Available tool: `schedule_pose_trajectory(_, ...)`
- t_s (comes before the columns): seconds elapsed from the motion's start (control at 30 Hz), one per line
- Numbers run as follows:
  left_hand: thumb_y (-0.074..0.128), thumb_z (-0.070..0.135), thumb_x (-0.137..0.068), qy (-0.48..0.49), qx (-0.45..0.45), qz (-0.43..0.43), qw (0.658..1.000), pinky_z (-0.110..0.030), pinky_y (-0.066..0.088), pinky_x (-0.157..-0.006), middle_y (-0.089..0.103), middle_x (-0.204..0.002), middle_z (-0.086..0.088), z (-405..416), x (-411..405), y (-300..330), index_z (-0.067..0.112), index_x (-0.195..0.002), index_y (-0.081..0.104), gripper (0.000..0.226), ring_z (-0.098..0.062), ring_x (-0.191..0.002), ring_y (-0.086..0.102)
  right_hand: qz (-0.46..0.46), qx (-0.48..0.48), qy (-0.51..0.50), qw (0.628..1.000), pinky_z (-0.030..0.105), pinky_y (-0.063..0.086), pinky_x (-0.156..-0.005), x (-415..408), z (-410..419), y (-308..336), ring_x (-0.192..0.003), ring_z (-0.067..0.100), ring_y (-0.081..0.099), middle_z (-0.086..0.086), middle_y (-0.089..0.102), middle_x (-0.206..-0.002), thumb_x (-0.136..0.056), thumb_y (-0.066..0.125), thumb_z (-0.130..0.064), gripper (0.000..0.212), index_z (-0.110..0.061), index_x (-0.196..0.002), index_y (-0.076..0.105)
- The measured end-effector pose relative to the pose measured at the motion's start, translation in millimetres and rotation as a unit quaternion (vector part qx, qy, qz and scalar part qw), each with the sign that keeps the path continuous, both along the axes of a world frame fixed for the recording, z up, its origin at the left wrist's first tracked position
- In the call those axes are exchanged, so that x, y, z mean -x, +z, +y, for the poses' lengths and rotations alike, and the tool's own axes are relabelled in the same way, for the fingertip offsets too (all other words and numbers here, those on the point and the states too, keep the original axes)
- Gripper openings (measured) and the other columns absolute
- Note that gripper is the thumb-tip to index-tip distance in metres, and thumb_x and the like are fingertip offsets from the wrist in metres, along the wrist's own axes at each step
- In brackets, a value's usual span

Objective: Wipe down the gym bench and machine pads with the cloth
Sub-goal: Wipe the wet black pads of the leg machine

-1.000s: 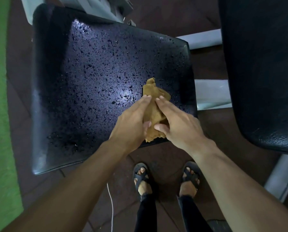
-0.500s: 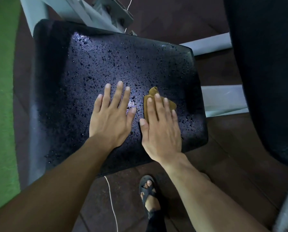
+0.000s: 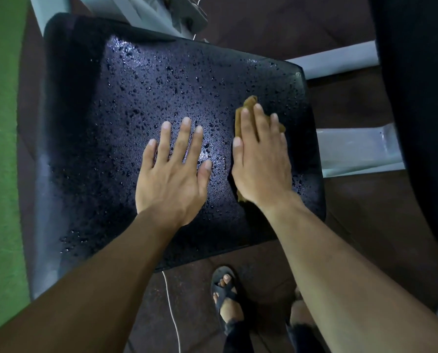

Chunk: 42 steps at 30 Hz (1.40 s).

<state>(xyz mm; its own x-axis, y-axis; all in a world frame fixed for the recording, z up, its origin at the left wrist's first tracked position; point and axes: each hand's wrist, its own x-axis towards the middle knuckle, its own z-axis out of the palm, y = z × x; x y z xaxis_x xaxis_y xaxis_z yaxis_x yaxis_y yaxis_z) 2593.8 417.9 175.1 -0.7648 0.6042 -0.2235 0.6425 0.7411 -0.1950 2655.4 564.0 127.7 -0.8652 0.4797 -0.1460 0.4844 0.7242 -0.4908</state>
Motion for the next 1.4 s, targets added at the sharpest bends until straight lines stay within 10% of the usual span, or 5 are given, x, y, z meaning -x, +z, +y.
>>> schedule_pose_trajectory(0.4,0.002,0.051,-0.099,-0.003,0.01,0.017,1.0,-0.045,0.008,-0.119,-0.006,-0.163,0.003,1.3,-0.2,-1.1,0.024,-0.154,-0.001,0.061,-0.025,-0.149,-0.004,0.068,-0.01,0.11,0.992,0.049,0.023,-0.116,-86.3,-27.5,-11.2,-0.149,0.031,0.014,0.004,0.018,-0.162,-0.096,0.04,-0.028,0.057,-0.019,-0.151,0.03)
schedule_pose_trajectory(0.57,0.004,0.05,-0.1,0.001,0.013,0.019,1.0,-0.045,0.008,-0.119,-0.002,-0.163,0.002,0.3,-0.1,-1.1,0.024,-0.154,0.0,0.061,-0.026,-0.149,-0.001,0.078,-0.001,-0.001,0.997,0.054,0.03,-0.113,-121.8,13.3,-40.1,-0.146,0.035,0.021,0.015,0.027,-0.157,-0.096,0.038,-0.023,0.054,-0.008,-0.148,0.035)
schedule_pose_trajectory(0.77,0.005,0.051,-0.099,0.004,0.019,0.02,1.0,-0.046,0.01,-0.118,0.0,-0.163,0.001,2.0,-0.6,-1.7,0.023,-0.154,0.002,0.061,-0.027,-0.149,0.001,0.086,0.114,-0.134,0.981,0.011,0.002,-0.114,-61.6,67.4,-43.4,-0.148,0.022,0.015,0.012,0.016,-0.161,-0.101,0.029,-0.024,0.055,-0.008,-0.153,0.02)
schedule_pose_trajectory(0.97,0.004,0.05,-0.099,0.0,0.02,0.019,1.0,-0.047,0.01,-0.118,0.0,-0.163,0.001,1.6,-0.2,-1.1,0.023,-0.155,0.003,0.062,-0.028,-0.149,0.001,0.056,-0.021,-0.098,0.993,0.05,0.024,-0.116,-9.5,42.1,-25.3,-0.144,0.039,0.023,0.015,0.024,-0.159,-0.096,0.028,-0.029,0.056,-0.012,-0.149,0.032)
schedule_pose_trajectory(1.4,0.017,0.041,-0.099,-0.001,-0.033,0.013,0.999,-0.044,0.015,-0.117,0.017,-0.161,-0.006,1.0,8.7,11.1,0.015,-0.152,0.024,0.06,-0.023,-0.148,0.015,0.121,0.005,0.122,0.985,0.048,0.031,-0.112,-124.5,-35.8,-22.5,-0.147,0.028,0.021,0.003,0.028,-0.158,-0.095,0.045,-0.029,0.052,-0.021,-0.146,0.042)
